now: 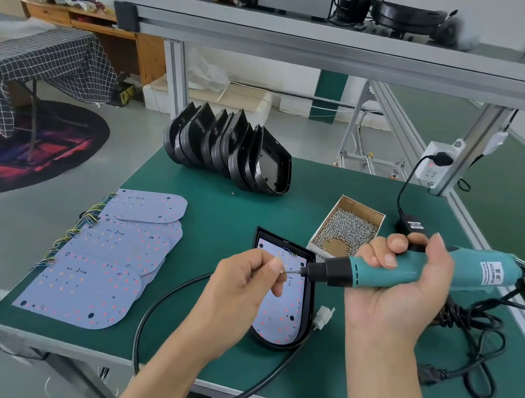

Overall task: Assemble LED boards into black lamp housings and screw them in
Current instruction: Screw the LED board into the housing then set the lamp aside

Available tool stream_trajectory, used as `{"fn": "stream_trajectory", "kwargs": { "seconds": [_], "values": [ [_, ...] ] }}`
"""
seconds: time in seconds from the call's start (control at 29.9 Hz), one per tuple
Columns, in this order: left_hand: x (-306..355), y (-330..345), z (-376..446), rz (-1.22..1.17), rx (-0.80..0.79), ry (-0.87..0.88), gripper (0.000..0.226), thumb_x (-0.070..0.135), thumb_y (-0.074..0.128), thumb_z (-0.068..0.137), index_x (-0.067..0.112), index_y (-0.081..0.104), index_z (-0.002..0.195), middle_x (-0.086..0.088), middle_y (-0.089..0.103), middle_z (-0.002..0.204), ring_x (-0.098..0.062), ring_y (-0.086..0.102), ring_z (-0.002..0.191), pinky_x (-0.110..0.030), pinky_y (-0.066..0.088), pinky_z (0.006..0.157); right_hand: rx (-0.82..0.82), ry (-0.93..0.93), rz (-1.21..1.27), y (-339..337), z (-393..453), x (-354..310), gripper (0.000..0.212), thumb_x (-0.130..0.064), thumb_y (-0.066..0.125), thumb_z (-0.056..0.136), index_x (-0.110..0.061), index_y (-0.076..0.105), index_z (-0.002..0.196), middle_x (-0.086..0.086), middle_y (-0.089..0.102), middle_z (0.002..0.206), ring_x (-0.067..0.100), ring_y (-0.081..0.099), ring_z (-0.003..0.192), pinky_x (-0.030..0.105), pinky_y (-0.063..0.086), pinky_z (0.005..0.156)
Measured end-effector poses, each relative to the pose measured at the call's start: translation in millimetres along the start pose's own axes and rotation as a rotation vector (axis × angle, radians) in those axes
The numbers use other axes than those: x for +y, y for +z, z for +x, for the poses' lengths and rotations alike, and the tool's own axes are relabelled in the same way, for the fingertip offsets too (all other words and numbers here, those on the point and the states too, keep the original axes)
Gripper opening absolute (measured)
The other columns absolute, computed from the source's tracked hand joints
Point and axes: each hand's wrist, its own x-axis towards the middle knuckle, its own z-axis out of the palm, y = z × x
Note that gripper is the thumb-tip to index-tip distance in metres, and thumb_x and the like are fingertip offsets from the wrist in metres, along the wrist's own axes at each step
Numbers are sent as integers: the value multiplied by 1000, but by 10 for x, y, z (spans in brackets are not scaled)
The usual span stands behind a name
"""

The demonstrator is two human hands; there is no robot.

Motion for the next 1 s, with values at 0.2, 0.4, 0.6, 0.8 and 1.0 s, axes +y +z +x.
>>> {"fn": "stream_trajectory", "kwargs": {
  "seconds": [0.2,0.4,0.6,0.8,1.0],
  "values": [
    [13,3,-29,11,8,-9,34,30,50,107,23,62,76,9,60,70,-15,37,61,-21,33,54,-11,-19,-19,1,-27,10,34,-28,54,100,-19,64,68,-3,54,65,9,43,50,21,39,51],
    [35,62,-83,82,57,-27,35,28,49,108,29,58,74,15,58,67,-4,36,50,-14,32,50,-27,-46,-64,-3,-48,19,32,-27,53,101,-19,62,71,-2,53,64,10,42,49,22,39,51],
    [17,128,-111,237,126,6,36,31,46,107,25,53,73,6,59,76,-6,49,67,-14,37,59,-64,-51,-110,-29,-75,46,34,-28,51,102,-20,62,71,-2,52,63,11,41,49,22,39,51],
    [-35,180,-82,305,144,56,34,43,48,105,26,67,83,18,64,90,-4,58,91,-11,40,72,-34,-49,-109,-129,0,68,29,-28,54,100,-19,61,73,-2,53,65,11,41,50,23,39,52],
    [-144,10,-24,417,405,15,43,63,39,99,30,65,111,25,58,93,-9,45,104,-21,33,86,54,-70,-151,-327,228,42,23,-30,58,98,-20,57,77,-3,52,68,12,42,54,24,38,56]
  ]
}}
